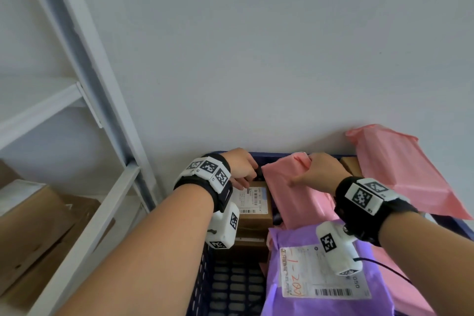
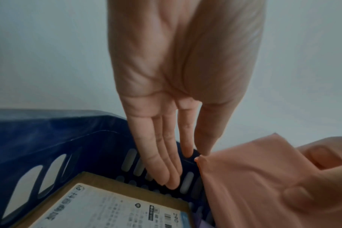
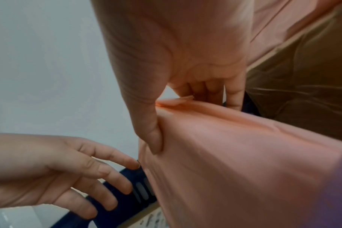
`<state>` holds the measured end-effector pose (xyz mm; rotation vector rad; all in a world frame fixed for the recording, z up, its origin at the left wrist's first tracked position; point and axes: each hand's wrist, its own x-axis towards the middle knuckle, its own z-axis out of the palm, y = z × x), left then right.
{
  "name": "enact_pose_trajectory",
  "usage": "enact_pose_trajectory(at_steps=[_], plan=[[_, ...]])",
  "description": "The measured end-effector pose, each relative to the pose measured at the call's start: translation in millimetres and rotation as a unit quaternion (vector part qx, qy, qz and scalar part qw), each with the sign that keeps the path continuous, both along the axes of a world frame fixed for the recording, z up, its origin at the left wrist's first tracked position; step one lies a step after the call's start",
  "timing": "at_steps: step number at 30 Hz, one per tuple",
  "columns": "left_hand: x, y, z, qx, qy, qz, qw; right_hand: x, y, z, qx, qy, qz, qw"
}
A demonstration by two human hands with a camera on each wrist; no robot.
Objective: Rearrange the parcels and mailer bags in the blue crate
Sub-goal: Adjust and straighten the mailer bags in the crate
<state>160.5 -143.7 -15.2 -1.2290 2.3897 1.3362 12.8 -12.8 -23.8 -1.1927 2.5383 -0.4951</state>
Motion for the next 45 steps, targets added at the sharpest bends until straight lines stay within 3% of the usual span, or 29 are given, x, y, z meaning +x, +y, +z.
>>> enact_pose_trajectory(at_steps=[8,15,19,24,31,37,40,43,45], plan=[[3,1,18,0.075,0.114,0.079,0.987,12,-10,35,-0.151,-0.005,0.02,0.988],[12,3,31,0.189,0.251,0.174,0.933,20,-10,37,-0.246,0.031,0.068,0.966],[18,2,36,0.214,0.239,0.186,0.929,26,-12,31,-0.261,0.103,0.135,0.95],[28,-2,33,0.246,0.259,0.217,0.908,37,-12,24,-0.285,0.22,0.24,0.901],[34,-5,26,0.226,0.256,0.237,0.909,45,-13,20,-0.229,0.186,0.292,0.91],[53,-15,32,0.196,0.244,0.253,0.916,44,-8,25,-0.165,0.149,0.262,0.939],[60,-26,25,0.166,0.21,0.276,0.923,50,0,29,0.021,0.083,0.271,0.959],[64,-23,25,0.144,0.194,0.287,0.927,59,9,14,0.313,0.049,0.302,0.899],[65,-22,23,0.136,0.183,0.282,0.932,59,11,-9,0.42,0.063,0.303,0.853]])
